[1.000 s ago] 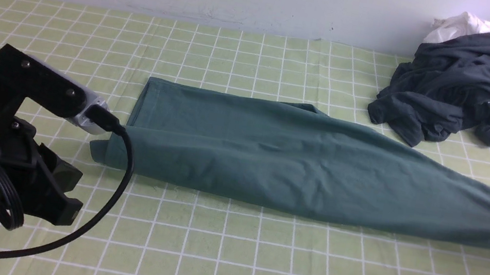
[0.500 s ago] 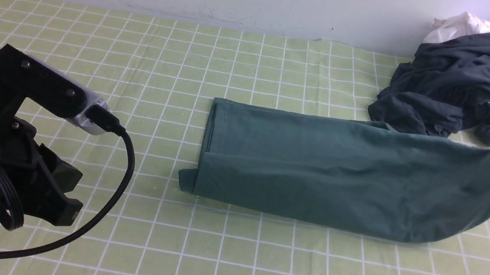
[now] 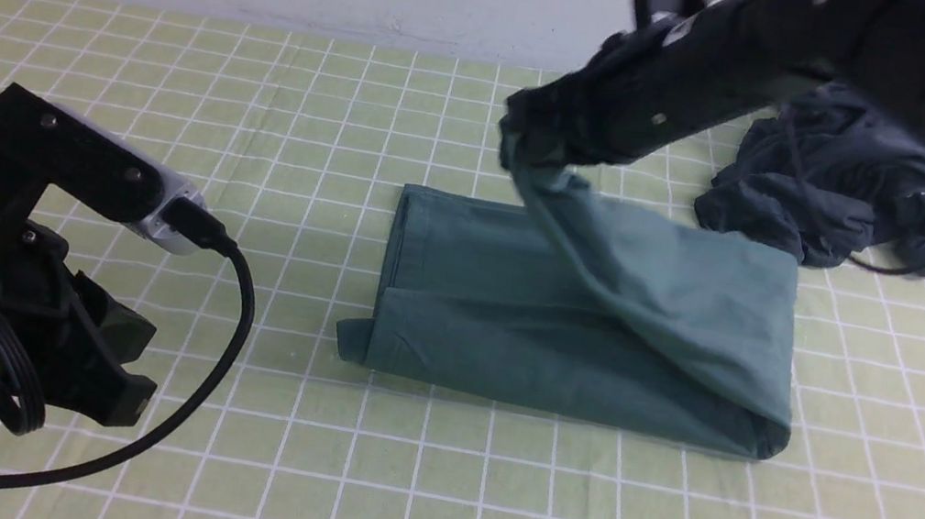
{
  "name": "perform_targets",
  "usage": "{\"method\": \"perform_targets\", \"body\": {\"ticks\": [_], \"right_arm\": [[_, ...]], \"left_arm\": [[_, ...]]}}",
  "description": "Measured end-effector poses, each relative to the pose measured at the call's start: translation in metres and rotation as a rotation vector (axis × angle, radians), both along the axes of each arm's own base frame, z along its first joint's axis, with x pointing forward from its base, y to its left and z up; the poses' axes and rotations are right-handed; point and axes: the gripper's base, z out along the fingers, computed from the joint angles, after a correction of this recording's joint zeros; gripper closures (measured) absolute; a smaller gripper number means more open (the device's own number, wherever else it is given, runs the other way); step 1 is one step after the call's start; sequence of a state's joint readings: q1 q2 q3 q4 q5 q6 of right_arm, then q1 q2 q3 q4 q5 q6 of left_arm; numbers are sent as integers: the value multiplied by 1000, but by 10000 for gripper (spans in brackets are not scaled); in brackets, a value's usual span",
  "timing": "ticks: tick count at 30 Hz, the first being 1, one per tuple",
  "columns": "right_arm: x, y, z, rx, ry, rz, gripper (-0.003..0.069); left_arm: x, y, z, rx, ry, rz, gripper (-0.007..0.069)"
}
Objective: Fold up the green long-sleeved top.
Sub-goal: Use the right arm to drag the right edge of the fabric to the left and folds it over the left edge
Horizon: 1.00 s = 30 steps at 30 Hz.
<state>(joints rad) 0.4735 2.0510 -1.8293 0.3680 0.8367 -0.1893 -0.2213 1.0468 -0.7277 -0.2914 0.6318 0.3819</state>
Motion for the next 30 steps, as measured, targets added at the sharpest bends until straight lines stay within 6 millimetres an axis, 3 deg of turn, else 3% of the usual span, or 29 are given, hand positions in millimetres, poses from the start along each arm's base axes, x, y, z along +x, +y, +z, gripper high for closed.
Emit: {"method": "perform_targets", "body": {"ticks": [3,5,8,12,14,17,20,21,24,27,30], "right_arm": [[2,15,-22,-14,7,28,511],[4,17,-25,-13,3,27,436],[4,15,-17,-3,-24,23,326],[-2,12,3,-8,-54,50,293],[-4,11,7,-14,-54,56,314],[-2,13,-2,-22,-37,57,401],[9,22,-37,2,20,37,522],[9,24,-40,3,25,38,537],[9,45,-79,15,56,66,631],[3,67,-96,11,26,113,666],[-5,80,-93,7,-15,153,672]], "left_arm": [[-1,0,0,0,4,-2,587],[-4,1,2,0,5,-7,587],[-14,3,14,-1,-56,-19,587],[-32,9,32,38,-180,-51,587],[-41,12,41,58,-248,-54,587],[-50,16,48,60,-335,-44,587],[-51,17,48,53,-360,-36,587],[-51,17,48,53,-361,-36,587],[-51,16,49,45,-360,-30,587],[-51,16,49,29,-356,-26,587],[-54,15,49,10,-348,-26,587]]}}
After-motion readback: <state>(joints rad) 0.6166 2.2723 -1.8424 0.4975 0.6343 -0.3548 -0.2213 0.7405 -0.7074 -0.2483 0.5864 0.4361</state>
